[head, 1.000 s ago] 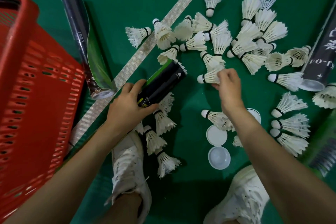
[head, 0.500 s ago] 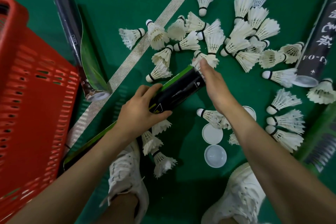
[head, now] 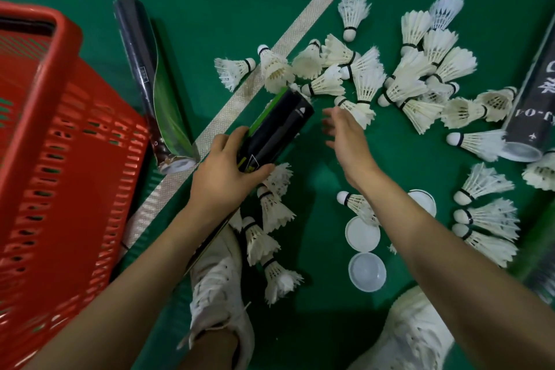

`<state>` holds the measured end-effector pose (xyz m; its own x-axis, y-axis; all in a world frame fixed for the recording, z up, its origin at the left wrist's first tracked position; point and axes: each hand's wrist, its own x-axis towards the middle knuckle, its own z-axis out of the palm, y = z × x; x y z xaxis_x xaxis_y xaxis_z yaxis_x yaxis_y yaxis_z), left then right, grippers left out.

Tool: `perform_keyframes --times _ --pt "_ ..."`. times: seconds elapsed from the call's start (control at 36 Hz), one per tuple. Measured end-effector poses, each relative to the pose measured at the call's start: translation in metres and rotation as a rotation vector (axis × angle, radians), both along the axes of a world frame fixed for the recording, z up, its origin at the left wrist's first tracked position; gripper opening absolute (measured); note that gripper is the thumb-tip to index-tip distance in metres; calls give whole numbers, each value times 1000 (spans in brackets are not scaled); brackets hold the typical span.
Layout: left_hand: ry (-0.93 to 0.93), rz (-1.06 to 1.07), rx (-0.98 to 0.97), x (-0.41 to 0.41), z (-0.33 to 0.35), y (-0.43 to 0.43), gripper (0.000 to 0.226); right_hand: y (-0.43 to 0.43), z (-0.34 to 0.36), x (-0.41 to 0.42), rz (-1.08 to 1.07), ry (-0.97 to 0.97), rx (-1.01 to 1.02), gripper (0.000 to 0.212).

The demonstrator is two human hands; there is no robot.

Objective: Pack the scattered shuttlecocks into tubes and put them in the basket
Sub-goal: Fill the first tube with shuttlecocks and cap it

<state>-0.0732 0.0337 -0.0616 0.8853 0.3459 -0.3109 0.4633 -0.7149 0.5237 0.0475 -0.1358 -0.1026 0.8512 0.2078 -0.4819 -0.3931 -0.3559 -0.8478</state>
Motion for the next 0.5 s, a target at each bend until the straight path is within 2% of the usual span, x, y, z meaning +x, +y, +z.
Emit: perform_keyframes --times 0.08,0.19,0.28,0.36,0.42,0.5 --pt "4 51 5 -3 0 11 79 8 -6 5 183 -97 -103 32" --pt "20 97 13 -10 0 22 78 26 -13 10 482 -249 -258 49" --pt "21 139 -10 -14 0 29 77 41 -17 17 676 -302 -379 60" --pt "22 144 -14 -16 0 33 77 51 -22 25 877 -337 -529 61" --pt "22 151 -17 -16 0 35 77 53 -24 28 948 -341 -598 60" --pt "22 171 -29 -16 0 38 77 56 -25 27 901 -406 -640 53"
